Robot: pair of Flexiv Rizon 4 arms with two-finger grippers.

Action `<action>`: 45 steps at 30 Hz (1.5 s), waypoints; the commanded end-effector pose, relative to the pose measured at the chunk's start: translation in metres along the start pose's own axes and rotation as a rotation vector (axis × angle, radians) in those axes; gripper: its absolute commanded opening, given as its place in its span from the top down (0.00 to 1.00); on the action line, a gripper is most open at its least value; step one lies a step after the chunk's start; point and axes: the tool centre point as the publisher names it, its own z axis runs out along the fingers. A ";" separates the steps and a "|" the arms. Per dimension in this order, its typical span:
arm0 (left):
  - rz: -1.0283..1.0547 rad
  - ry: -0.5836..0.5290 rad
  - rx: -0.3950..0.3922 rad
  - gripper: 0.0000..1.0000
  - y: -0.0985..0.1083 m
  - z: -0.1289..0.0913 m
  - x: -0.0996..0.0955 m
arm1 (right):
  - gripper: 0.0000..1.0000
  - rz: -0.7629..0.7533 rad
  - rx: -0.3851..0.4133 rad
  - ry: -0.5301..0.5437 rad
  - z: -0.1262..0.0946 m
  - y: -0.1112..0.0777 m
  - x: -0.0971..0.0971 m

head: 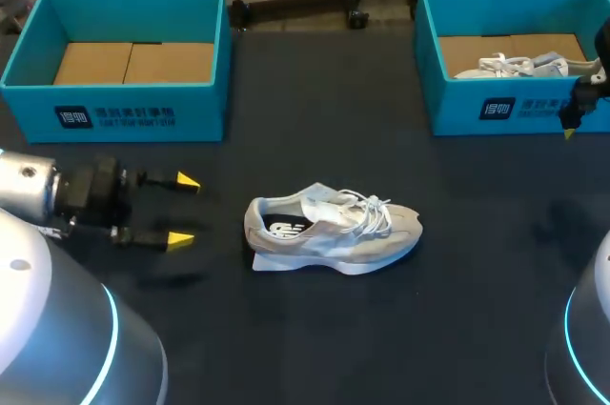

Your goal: Take the shoe out of the shoebox, open the shoe tongue, remove and reinsert the insole, then place the shoe into the shoebox

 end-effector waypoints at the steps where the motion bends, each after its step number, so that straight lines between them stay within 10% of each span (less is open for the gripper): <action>1: -0.012 -0.050 -0.016 0.00 0.007 0.017 0.002 | 0.00 0.001 -0.001 0.001 0.001 0.000 0.000; 45: -0.084 -0.075 -0.063 0.00 0.032 0.060 0.006 | 0.00 0.001 -0.001 0.001 0.001 0.000 0.000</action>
